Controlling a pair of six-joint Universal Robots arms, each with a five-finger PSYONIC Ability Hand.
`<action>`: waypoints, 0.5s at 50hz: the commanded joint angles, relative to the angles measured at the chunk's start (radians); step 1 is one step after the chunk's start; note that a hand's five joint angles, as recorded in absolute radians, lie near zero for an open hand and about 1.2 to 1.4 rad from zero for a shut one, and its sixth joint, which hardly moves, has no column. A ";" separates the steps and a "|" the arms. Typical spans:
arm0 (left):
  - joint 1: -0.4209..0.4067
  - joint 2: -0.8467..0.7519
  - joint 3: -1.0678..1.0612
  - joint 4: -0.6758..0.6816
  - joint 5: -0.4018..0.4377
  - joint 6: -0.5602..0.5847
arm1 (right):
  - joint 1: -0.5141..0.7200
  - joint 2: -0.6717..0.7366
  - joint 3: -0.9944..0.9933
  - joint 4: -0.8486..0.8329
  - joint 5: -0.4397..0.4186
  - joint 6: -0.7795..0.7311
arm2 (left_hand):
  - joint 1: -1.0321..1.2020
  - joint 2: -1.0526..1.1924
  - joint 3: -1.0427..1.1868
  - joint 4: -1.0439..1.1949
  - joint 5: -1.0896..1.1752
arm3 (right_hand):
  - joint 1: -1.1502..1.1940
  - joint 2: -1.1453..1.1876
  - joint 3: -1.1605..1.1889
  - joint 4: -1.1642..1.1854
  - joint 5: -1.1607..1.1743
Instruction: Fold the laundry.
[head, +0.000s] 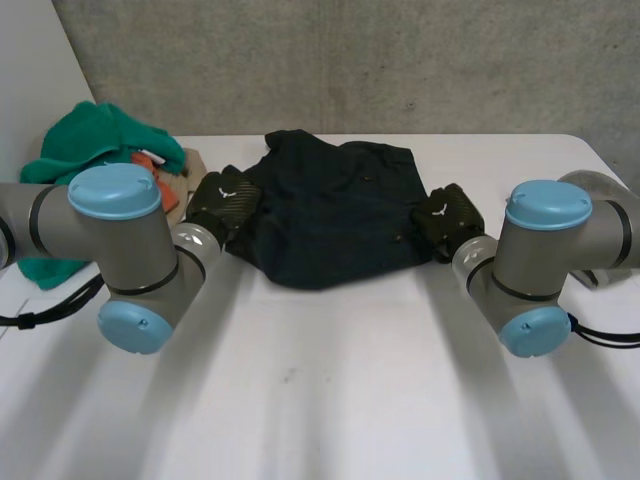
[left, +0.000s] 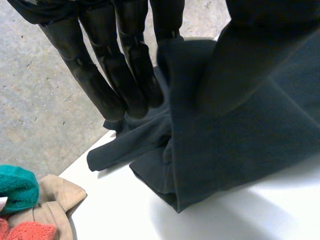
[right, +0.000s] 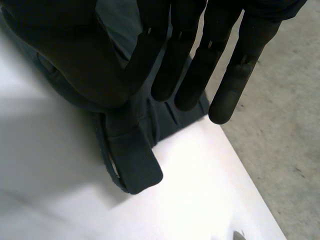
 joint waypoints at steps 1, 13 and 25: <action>0.037 -0.022 0.025 -0.008 0.020 -0.013 | -0.043 0.043 -0.066 -0.003 0.033 0.137 | 0.407 0.419 0.414 0.415 0.416 | 0.136 0.120 0.126 0.132 0.146; 0.043 -0.019 0.033 -0.016 0.021 -0.033 | -0.036 0.059 -0.081 0.004 0.035 0.130 | 0.407 0.419 0.414 0.415 0.416 | -0.137 -0.153 -0.147 -0.141 -0.128; 0.037 -0.002 0.019 -0.069 0.025 -0.056 | -0.041 0.051 -0.095 0.095 -0.014 0.139 | 0.407 0.419 0.414 0.415 0.416 | 0.269 0.252 0.259 0.264 0.278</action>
